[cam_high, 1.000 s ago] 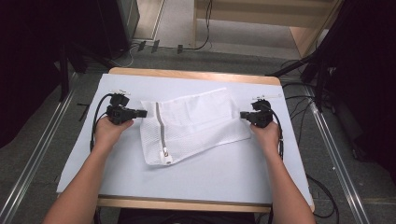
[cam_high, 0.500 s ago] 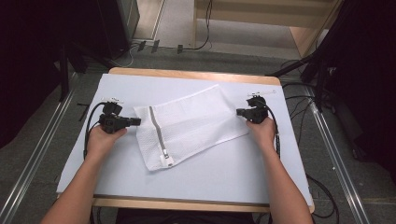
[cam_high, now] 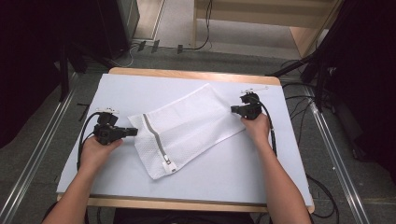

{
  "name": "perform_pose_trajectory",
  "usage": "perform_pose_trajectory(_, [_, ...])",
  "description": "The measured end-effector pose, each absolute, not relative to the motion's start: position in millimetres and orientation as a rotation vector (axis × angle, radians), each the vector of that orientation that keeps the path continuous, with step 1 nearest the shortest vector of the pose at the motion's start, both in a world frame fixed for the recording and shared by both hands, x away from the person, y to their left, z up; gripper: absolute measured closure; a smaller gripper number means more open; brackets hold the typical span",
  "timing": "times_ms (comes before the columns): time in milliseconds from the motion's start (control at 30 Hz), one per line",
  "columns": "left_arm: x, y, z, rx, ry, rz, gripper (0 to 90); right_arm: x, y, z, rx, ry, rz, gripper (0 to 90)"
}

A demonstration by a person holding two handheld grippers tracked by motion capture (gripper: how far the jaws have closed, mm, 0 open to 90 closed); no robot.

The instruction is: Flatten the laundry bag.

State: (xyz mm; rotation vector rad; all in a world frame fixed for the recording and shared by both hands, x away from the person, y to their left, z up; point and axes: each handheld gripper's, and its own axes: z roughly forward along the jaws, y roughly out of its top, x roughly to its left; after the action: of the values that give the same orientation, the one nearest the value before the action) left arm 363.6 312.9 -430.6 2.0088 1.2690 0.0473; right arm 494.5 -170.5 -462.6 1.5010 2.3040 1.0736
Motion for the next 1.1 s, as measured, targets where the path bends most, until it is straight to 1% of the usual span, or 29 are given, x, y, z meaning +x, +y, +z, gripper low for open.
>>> perform_pose_trajectory(33, [362.3,313.0,-431.0,2.015,1.271,0.047,84.2,495.5,-166.9,-464.3,1.506,2.309,1.072,90.0])
perform_pose_trajectory(100, [361.1,312.9,-431.7,2.021,1.268,0.060,82.8,495.7,-165.5,-465.3,1.499,2.315,1.069,90.0])
perform_pose_trajectory(133, [361.5,313.6,-431.7,2.022,1.267,0.066,78.8,495.4,-163.1,-465.8,1.503,2.316,1.070,88.9])
perform_pose_trajectory(167, [362.0,314.1,-431.4,2.014,1.272,0.071,78.8,495.4,-163.1,-465.8,1.503,2.316,1.070,88.9])
perform_pose_trajectory(300, [362.9,318.3,-425.2,2.010,1.249,0.111,71.3,492.9,-165.9,-460.8,1.514,2.295,1.096,77.7])
perform_pose_trajectory(333, [364.6,319.5,-420.6,2.003,1.240,0.139,67.6,490.0,-169.2,-456.5,1.514,2.284,1.108,75.2])
perform_pose_trajectory(467, [370.3,318.4,-412.6,2.006,1.211,0.183,61.2,482.1,-172.5,-449.0,1.505,2.281,1.113,74.0])
perform_pose_trajectory(633, [383.9,318.0,-405.5,2.018,1.186,0.193,56.9,463.3,-172.0,-439.6,1.454,2.287,1.140,70.4])
perform_pose_trajectory(667, [387.5,317.4,-405.2,2.022,1.174,0.194,55.2,454.7,-170.2,-438.4,1.435,2.300,1.139,69.8])
perform_pose_trajectory(767, [400.4,313.4,-405.3,2.040,1.158,0.188,54.6,445.6,-168.1,-438.4,1.412,2.315,1.139,68.3])
perform_pose_trajectory(867, [414.8,307.2,-408.2,2.063,1.148,0.175,53.8,426.9,-164.0,-440.3,1.362,2.354,1.116,67.0])
perform_pose_trajectory(1067, [443.5,294.5,-414.4,2.085,1.132,0.155,53.5,406.5,-164.7,-445.7,1.343,2.370,1.111,66.1])
perform_pose_trajectory(1100, [443.5,294.5,-414.4,2.085,1.132,0.155,53.5,406.5,-164.7,-445.7,1.343,2.370,1.111,66.1])
